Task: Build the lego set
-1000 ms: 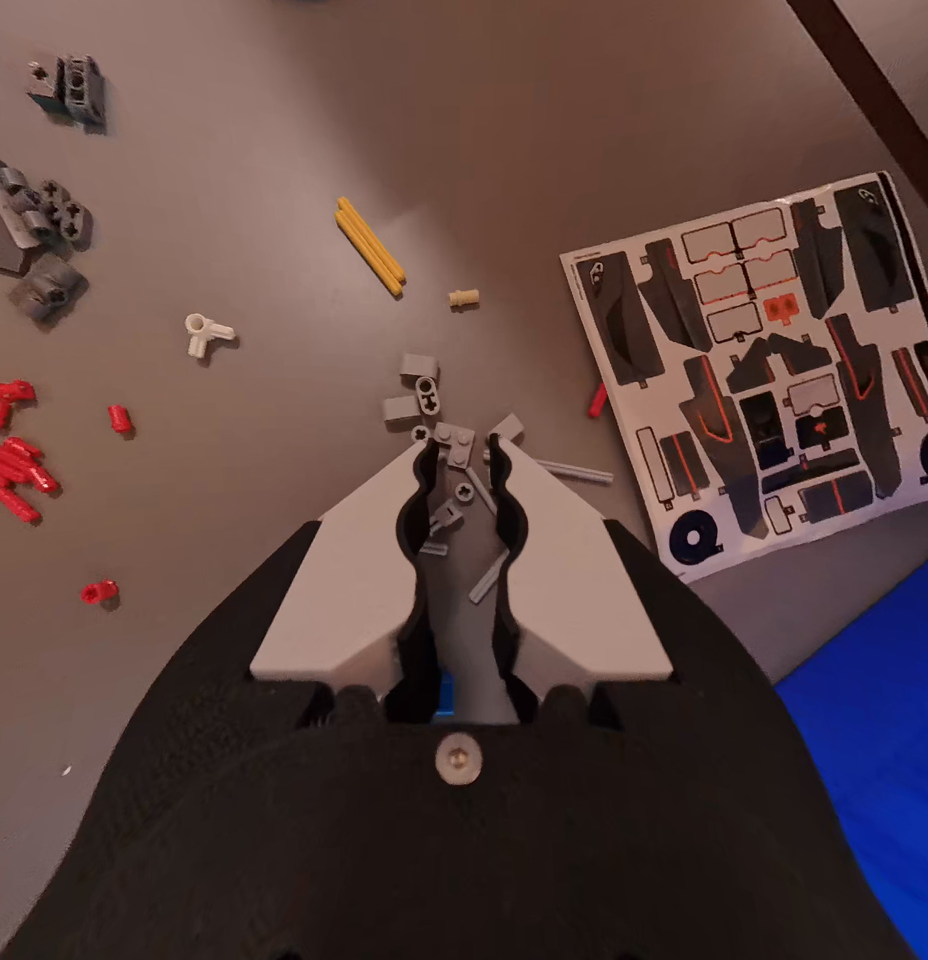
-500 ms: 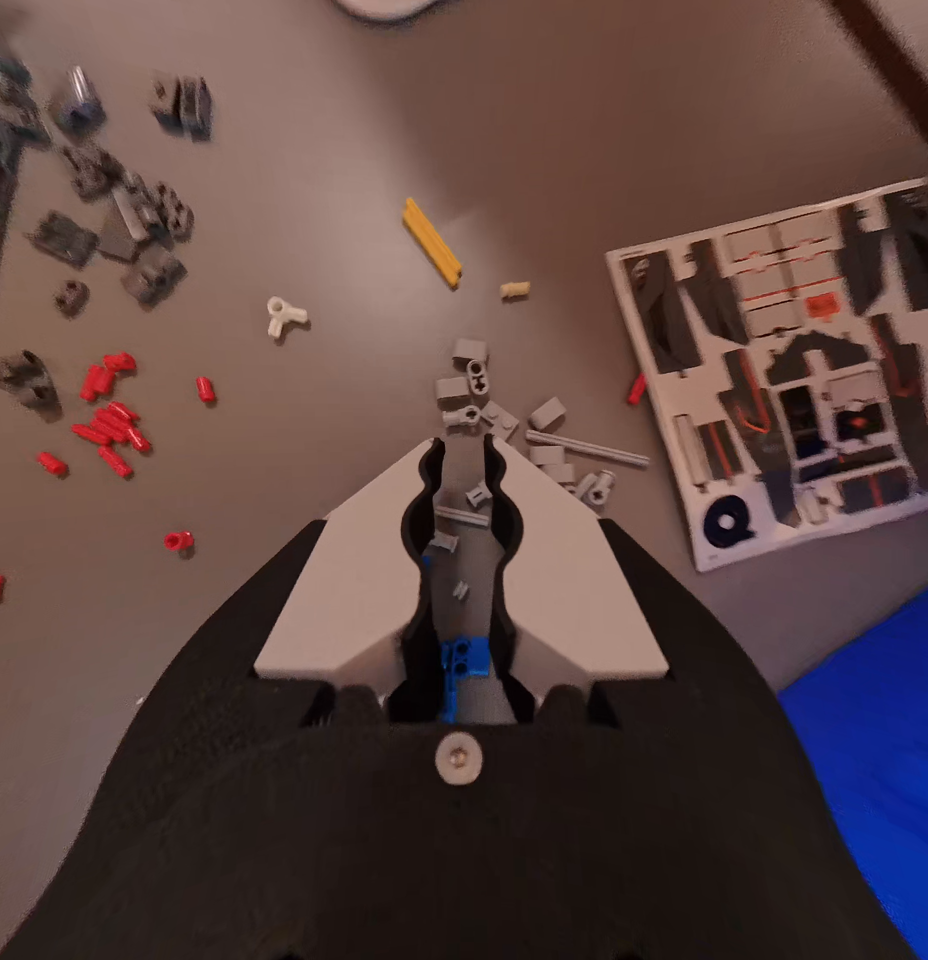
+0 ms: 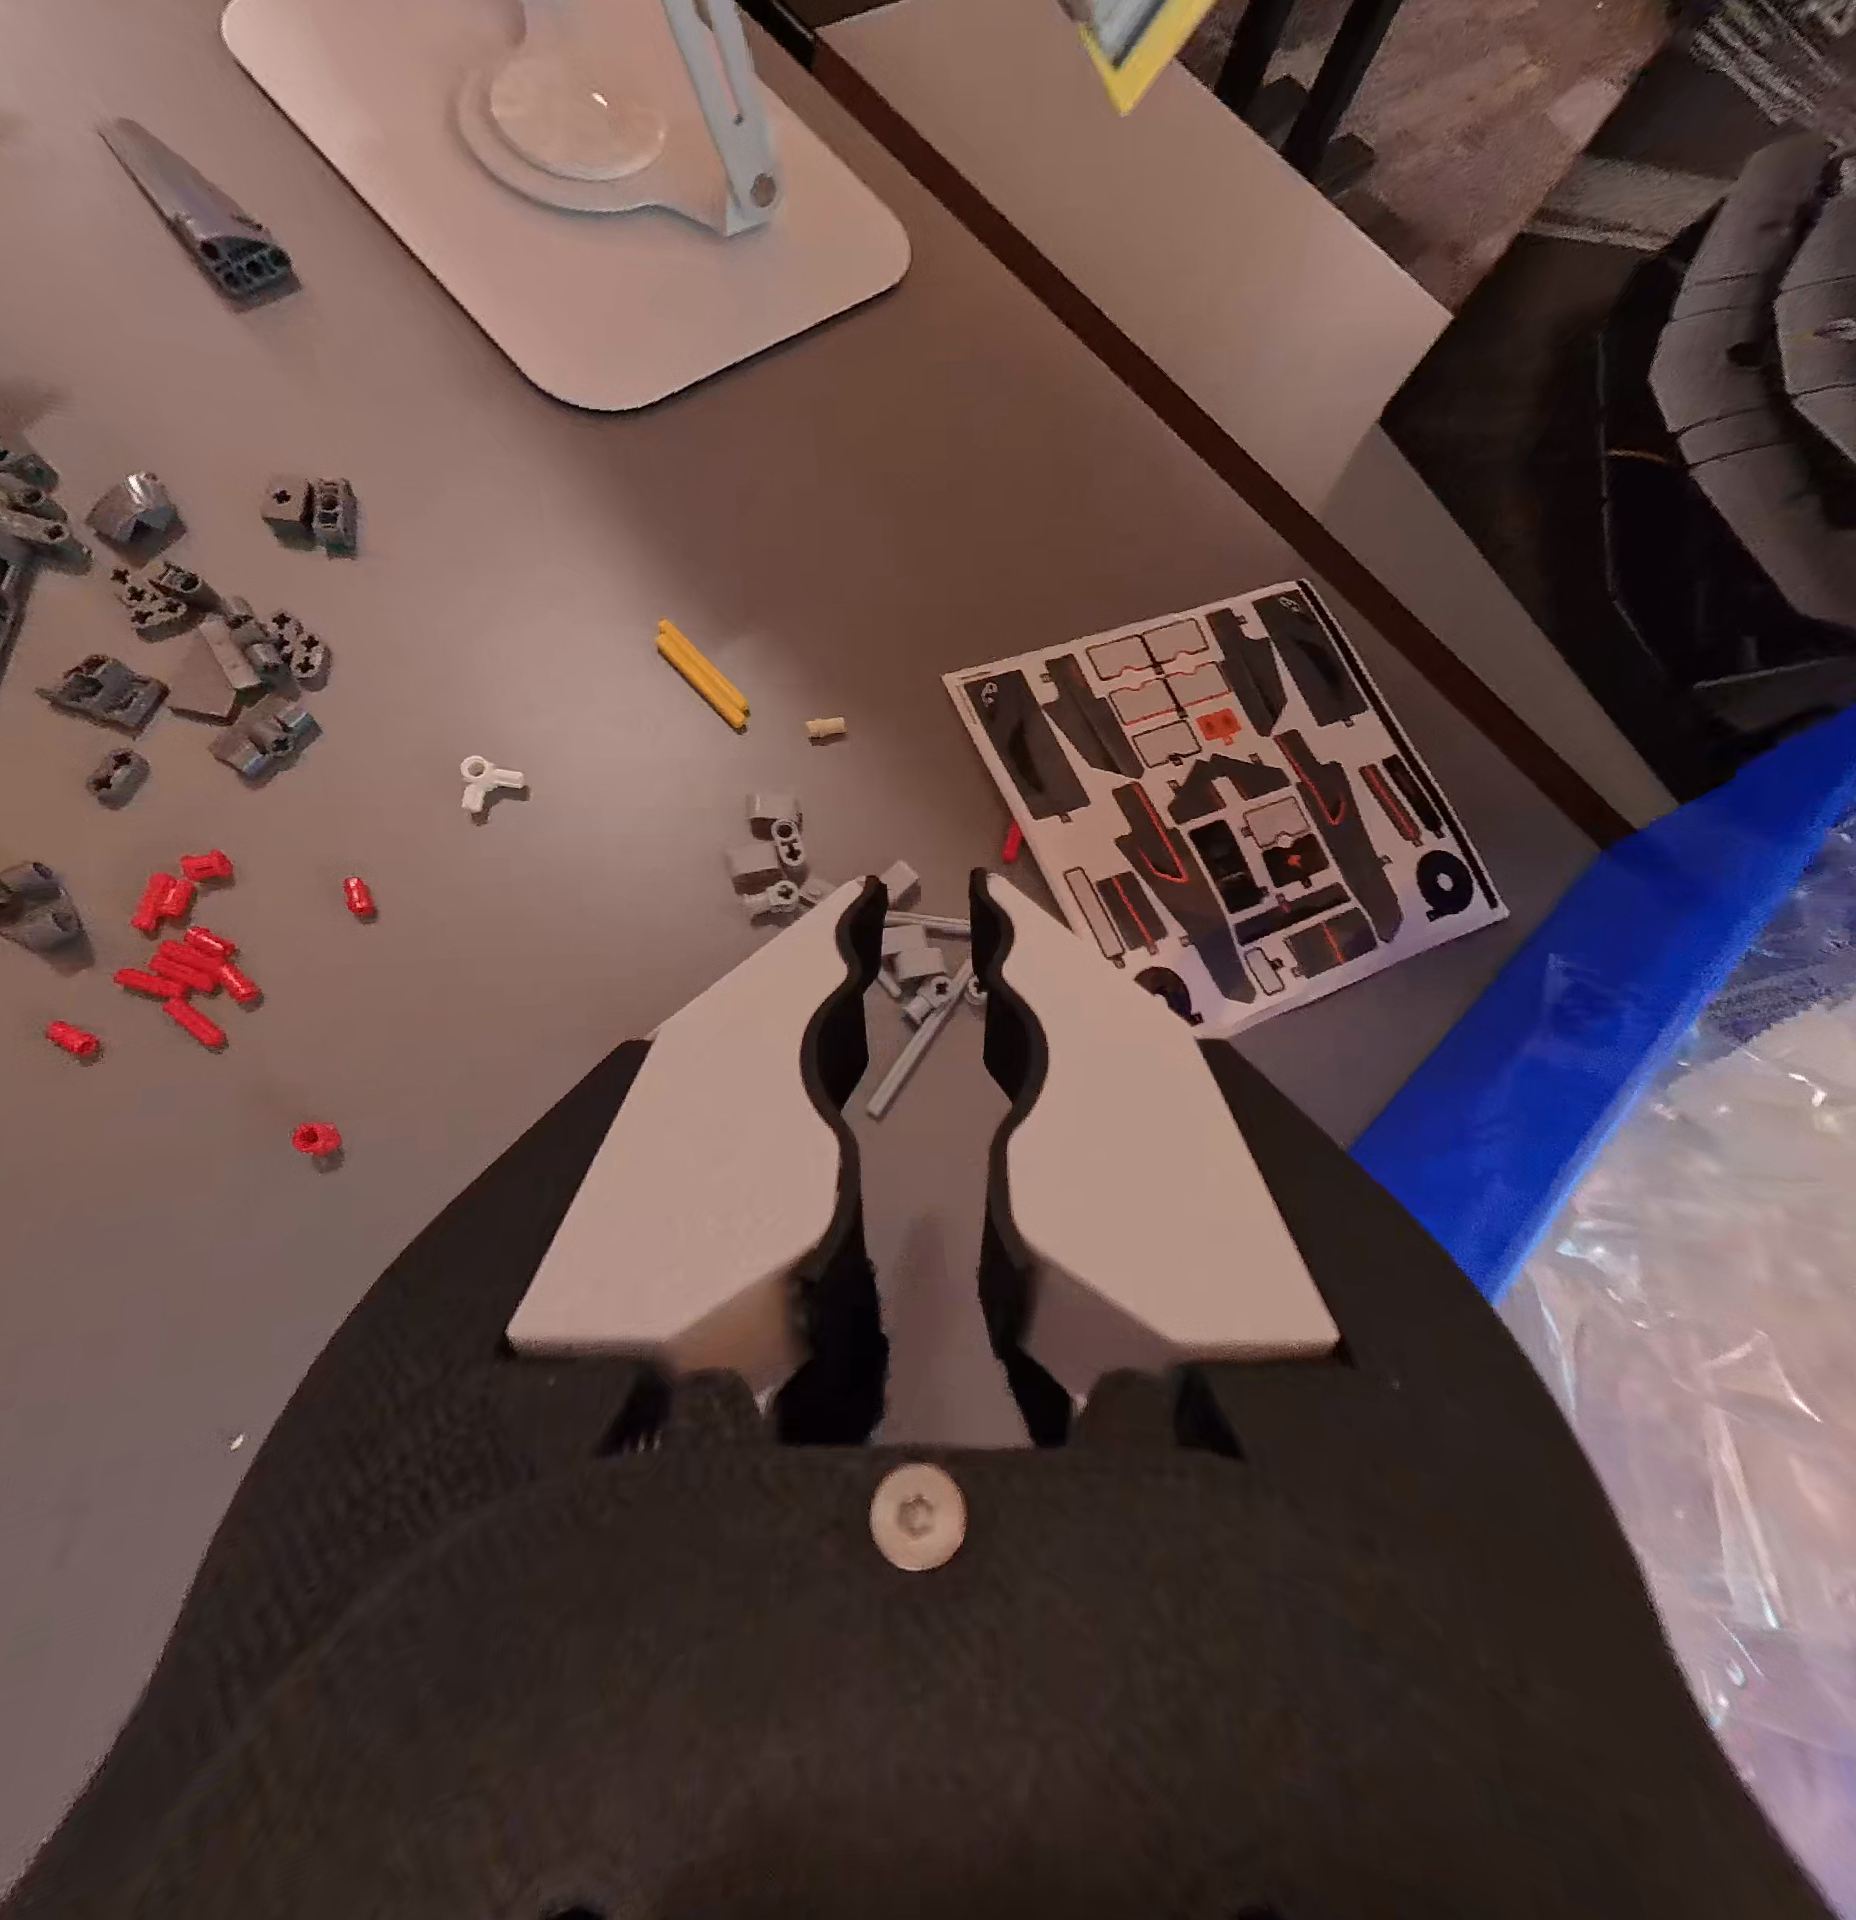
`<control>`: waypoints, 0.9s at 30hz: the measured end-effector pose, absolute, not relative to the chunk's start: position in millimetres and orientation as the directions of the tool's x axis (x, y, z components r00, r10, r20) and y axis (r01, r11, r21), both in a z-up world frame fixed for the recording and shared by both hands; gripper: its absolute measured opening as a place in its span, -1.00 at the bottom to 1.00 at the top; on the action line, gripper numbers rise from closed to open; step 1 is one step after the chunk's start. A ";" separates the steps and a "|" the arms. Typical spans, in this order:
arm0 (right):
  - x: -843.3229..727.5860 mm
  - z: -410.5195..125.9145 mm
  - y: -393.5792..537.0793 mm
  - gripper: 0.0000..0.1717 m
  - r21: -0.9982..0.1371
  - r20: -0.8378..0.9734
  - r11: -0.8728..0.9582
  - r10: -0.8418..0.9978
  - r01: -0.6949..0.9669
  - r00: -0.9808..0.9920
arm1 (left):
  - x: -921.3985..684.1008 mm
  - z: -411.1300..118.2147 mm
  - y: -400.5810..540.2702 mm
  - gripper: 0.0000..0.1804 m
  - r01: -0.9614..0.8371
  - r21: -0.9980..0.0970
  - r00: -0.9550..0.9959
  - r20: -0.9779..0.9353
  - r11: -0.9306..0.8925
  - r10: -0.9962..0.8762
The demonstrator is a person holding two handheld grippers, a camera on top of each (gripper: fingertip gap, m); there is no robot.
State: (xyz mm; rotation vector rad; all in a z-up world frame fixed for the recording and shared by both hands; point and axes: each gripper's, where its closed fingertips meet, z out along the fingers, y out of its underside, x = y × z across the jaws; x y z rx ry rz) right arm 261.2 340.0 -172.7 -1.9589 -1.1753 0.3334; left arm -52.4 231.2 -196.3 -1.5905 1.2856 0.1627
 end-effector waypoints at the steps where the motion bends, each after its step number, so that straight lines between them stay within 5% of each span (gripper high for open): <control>1: 257.5 -172.9 337.4 -0.84 -0.749 0.175 -0.230 0.835 0.621 0.522 | -53.3 -195.9 231.4 -0.97 -0.782 -0.614 0.418 -0.647 0.111 -0.638; 27: 189.8 -212.3 292.0 -0.88 -0.695 0.148 -0.117 0.942 0.710 0.300 | -52.4 -197.0 224.8 -0.99 -0.791 -0.599 0.390 -0.651 0.126 -0.651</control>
